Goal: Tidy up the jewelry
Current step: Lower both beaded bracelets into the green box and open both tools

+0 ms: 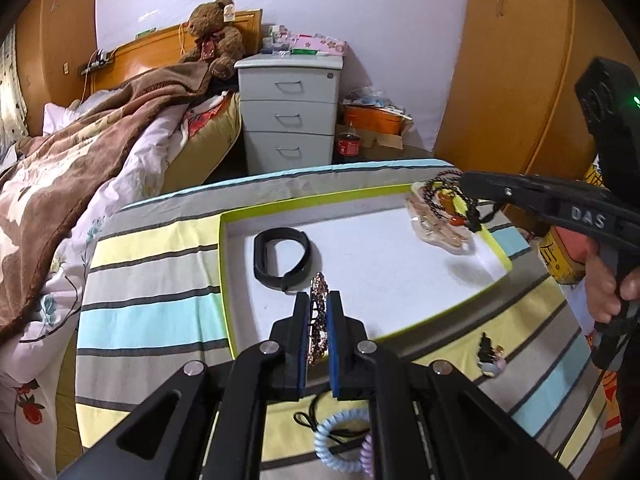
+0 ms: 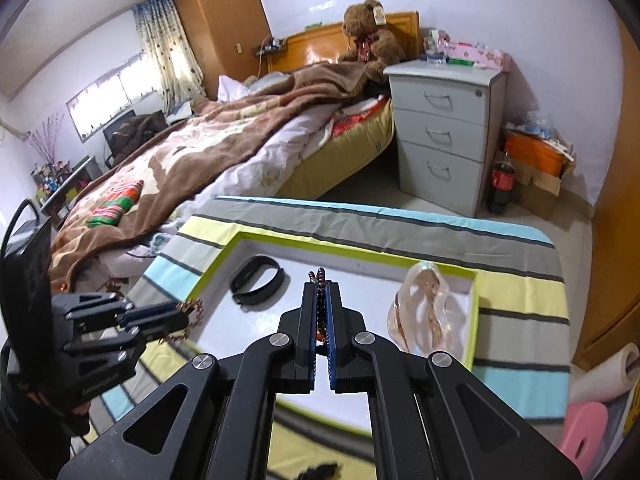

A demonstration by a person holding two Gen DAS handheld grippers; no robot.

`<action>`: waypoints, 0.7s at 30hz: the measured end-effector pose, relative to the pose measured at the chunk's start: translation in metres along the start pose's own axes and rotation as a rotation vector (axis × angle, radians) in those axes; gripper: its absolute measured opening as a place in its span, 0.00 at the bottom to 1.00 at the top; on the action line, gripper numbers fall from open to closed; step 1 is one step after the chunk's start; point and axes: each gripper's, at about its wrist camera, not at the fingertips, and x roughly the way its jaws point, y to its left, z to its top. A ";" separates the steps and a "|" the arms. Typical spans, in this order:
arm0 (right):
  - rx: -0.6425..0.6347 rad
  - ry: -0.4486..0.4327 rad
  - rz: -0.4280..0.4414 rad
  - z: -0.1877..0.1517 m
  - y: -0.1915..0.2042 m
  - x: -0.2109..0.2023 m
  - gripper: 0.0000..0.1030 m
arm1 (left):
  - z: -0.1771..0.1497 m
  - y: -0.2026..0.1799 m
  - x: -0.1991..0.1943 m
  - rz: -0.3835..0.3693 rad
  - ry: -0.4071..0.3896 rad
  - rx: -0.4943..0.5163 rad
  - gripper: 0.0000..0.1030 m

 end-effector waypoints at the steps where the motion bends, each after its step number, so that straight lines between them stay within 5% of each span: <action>1: 0.004 0.014 0.002 0.002 -0.001 0.008 0.04 | 0.000 0.002 0.004 -0.001 0.007 -0.006 0.08; 21: -0.008 0.195 -0.086 0.018 -0.013 0.093 0.04 | -0.003 0.019 0.055 0.019 0.102 -0.058 0.09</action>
